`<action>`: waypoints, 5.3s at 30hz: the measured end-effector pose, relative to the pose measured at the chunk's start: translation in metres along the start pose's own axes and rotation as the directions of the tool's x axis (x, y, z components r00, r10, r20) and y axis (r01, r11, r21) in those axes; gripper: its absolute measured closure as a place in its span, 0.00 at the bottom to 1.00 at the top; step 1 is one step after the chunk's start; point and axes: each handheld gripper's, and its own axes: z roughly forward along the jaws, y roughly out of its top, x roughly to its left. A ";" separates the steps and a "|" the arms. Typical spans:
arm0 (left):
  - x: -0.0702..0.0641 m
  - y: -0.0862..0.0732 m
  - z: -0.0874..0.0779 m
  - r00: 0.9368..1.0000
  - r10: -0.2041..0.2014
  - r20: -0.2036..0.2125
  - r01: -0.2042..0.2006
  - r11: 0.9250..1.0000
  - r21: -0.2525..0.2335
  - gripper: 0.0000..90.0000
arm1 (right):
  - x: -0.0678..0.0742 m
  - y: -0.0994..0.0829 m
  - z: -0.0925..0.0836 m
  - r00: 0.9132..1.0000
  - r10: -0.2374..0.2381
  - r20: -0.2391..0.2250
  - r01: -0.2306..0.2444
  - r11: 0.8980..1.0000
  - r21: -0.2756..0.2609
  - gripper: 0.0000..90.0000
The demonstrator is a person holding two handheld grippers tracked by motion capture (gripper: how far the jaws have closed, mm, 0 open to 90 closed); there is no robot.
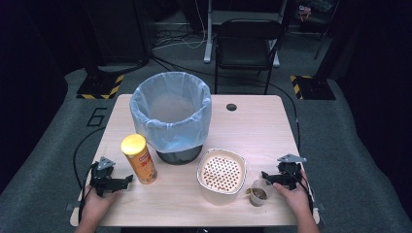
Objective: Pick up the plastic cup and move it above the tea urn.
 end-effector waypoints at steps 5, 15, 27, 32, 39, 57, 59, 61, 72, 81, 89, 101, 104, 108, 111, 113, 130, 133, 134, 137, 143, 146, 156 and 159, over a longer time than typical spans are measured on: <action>0.000 -0.003 -0.004 1.000 0.027 0.000 -0.027 1.000 0.009 0.01 | 0.001 0.000 0.000 1.000 -0.017 -0.010 0.017 1.000 -0.004 0.00; -0.003 -0.005 -0.006 1.000 0.024 0.005 -0.024 1.000 0.010 0.00 | 0.003 -0.002 -0.003 1.000 -0.018 -0.016 0.017 1.000 -0.021 0.08; -0.003 -0.006 -0.005 1.000 0.023 -0.004 -0.023 1.000 -0.006 0.01 | 0.005 -0.004 -0.006 0.999 -0.028 -0.036 0.027 0.999 -0.040 0.19; -0.003 -0.005 -0.007 1.000 0.018 -0.001 -0.018 1.000 0.009 0.01 | 0.006 -0.005 -0.008 0.999 -0.028 -0.035 0.027 0.998 -0.054 0.27; -0.004 -0.006 -0.005 1.000 0.014 -0.009 -0.014 1.000 -0.010 0.01 | 0.006 0.004 -0.021 0.996 0.034 -0.083 -0.035 0.999 -0.013 0.45; -0.004 -0.006 -0.005 1.000 0.014 -0.010 -0.014 1.000 -0.008 0.01 | 0.033 0.040 -0.097 0.989 -0.013 -0.147 -0.005 0.993 -0.117 0.34; -0.004 -0.006 -0.005 1.000 0.014 -0.011 -0.014 1.000 -0.006 0.01 | 0.040 0.042 -0.104 0.986 -0.035 -0.162 0.013 0.991 -0.136 0.32; -0.004 -0.006 -0.005 1.000 0.014 -0.011 -0.014 1.000 -0.006 0.01 | 0.043 0.042 -0.106 0.985 -0.044 -0.167 0.020 0.990 -0.141 0.31; -0.004 -0.006 -0.005 1.000 0.013 -0.012 -0.013 1.000 -0.007 0.01 | 0.081 0.030 -0.108 0.964 -0.139 -0.226 0.105 0.982 -0.154 0.16; -0.004 -0.006 -0.005 1.000 0.010 -0.012 -0.011 1.000 -0.007 0.01 | 0.091 0.010 -0.093 0.966 -0.136 -0.221 0.110 0.986 -0.124 0.15; -0.004 -0.006 -0.005 1.000 0.013 -0.012 -0.013 1.000 -0.006 0.01 | 0.098 -0.006 -0.079 0.966 -0.166 -0.196 0.154 0.985 -0.076 0.16; -0.004 -0.006 -0.005 1.000 0.010 -0.013 -0.010 1.000 -0.010 0.01 | 0.095 -0.009 -0.077 0.964 -0.165 -0.208 0.151 0.985 -0.082 0.28; -0.004 -0.006 -0.005 1.000 0.012 -0.013 -0.012 1.000 -0.008 0.01 | 0.097 -0.010 -0.077 0.966 -0.172 -0.193 0.159 0.984 -0.085 0.32; -0.004 -0.006 -0.005 1.000 0.010 -0.013 -0.010 1.000 -0.010 0.01 | 0.096 -0.010 -0.077 0.963 -0.177 -0.203 0.161 0.982 -0.095 0.32; -0.004 -0.006 -0.005 1.000 0.010 -0.012 -0.010 1.000 -0.008 0.01 | 0.097 -0.010 -0.078 0.960 -0.193 -0.205 0.176 0.980 -0.096 0.34; -0.004 -0.006 -0.005 1.000 0.010 -0.013 -0.010 1.000 -0.009 0.01 | 0.097 -0.009 -0.078 0.957 -0.205 -0.204 0.188 0.977 -0.098 0.35; -0.004 -0.005 -0.005 1.000 0.008 -0.014 -0.008 1.000 -0.007 0.01 | 0.070 0.027 -0.094 0.942 -0.282 -0.181 0.271 0.959 -0.083 0.37; -0.004 -0.005 -0.005 1.000 0.008 -0.014 -0.009 1.000 -0.007 0.01 | 0.064 0.042 -0.097 0.939 -0.303 -0.162 0.290 0.952 -0.098 0.37; -0.004 -0.005 -0.005 1.000 0.008 -0.014 -0.008 1.000 -0.008 0.01 | 0.062 0.046 -0.098 0.940 -0.303 -0.160 0.289 0.952 -0.101 0.37; -0.004 -0.005 -0.005 1.000 0.008 -0.014 -0.008 1.000 -0.008 0.01 | 0.054 0.060 -0.097 0.946 -0.277 -0.167 0.259 0.958 -0.122 0.37; -0.004 -0.005 -0.005 1.000 0.008 -0.014 -0.008 1.000 -0.008 0.01 | 0.044 0.075 -0.092 0.945 -0.270 -0.185 0.246 0.959 -0.140 0.37; -0.005 -0.005 -0.005 1.000 0.009 -0.013 -0.009 1.000 -0.009 0.01 | 0.043 0.078 -0.091 0.949 -0.253 -0.187 0.227 0.962 -0.149 0.37; -0.005 -0.005 -0.005 1.000 0.009 -0.013 -0.009 1.000 -0.008 0.01 | 0.042 0.090 -0.089 0.942 -0.285 -0.178 0.260 0.953 -0.154 0.37; -0.004 -0.005 -0.005 1.000 0.010 -0.012 -0.010 1.000 -0.008 0.01 | 0.041 0.092 -0.091 0.945 -0.281 -0.169 0.256 0.954 -0.155 0.37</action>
